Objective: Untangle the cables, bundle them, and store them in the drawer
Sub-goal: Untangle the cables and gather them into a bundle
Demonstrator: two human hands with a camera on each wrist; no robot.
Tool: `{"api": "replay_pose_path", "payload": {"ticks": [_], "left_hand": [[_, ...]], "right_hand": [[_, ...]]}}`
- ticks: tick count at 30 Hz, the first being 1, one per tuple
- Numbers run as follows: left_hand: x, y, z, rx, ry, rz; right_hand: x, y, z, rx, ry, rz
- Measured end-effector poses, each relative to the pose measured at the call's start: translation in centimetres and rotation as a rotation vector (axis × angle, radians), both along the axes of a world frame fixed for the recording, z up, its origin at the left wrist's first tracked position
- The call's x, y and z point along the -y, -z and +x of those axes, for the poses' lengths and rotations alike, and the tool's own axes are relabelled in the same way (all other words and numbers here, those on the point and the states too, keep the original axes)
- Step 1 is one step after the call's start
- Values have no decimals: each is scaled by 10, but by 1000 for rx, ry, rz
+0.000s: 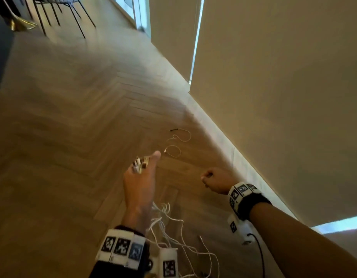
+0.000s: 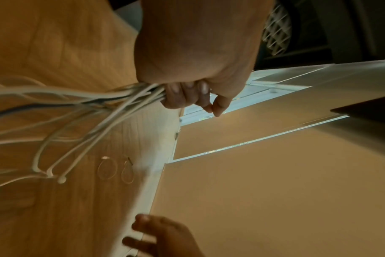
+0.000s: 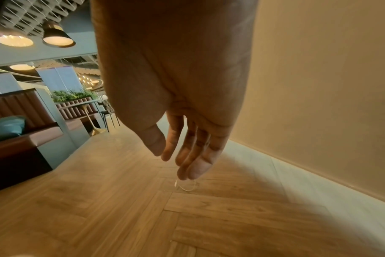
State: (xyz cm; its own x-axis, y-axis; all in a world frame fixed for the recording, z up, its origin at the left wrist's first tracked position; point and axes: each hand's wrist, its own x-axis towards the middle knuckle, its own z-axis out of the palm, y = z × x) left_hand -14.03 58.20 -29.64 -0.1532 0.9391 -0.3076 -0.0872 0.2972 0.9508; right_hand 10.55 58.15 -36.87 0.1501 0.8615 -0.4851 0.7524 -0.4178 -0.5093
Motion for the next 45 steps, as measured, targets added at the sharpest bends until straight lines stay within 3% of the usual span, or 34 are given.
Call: {"api": "replay_pose_path", "payload": {"ticks": [4,8,16,19,22,26,28,32,36,41,45], "left_hand": [[-52,52,-12,-34,186,-16],[-121,100,-32,-89,368,109],[-166,178,-87,-86,491,49],[-178,200,-108,14,452,-14],[-193,225,-132,0,378,-61],[-207,264,-162,-307,432,-37],[-202,273,-167,-155,430,-61],[-216,251,-159,-8,481,-55],[-244,211,-141,78,485,-46],[-223,140,-117,223,496,-107],[-180,84,-102,239,483,-127]], "right_hand": [[-75,58,-10,15,43,3],[-150,138,-25,45,49,12],[-248,282,-34,-8,233,-31],[-273,326,-31,3,273,-33],[-299,351,-27,-30,350,-21],[-317,384,-23,-198,479,57],[-307,389,-34,-229,558,166],[-288,338,-54,-220,650,427],[-260,235,-67,-420,574,551],[-181,87,-92,-577,480,573],[-102,3,-114,-533,346,560]]}}
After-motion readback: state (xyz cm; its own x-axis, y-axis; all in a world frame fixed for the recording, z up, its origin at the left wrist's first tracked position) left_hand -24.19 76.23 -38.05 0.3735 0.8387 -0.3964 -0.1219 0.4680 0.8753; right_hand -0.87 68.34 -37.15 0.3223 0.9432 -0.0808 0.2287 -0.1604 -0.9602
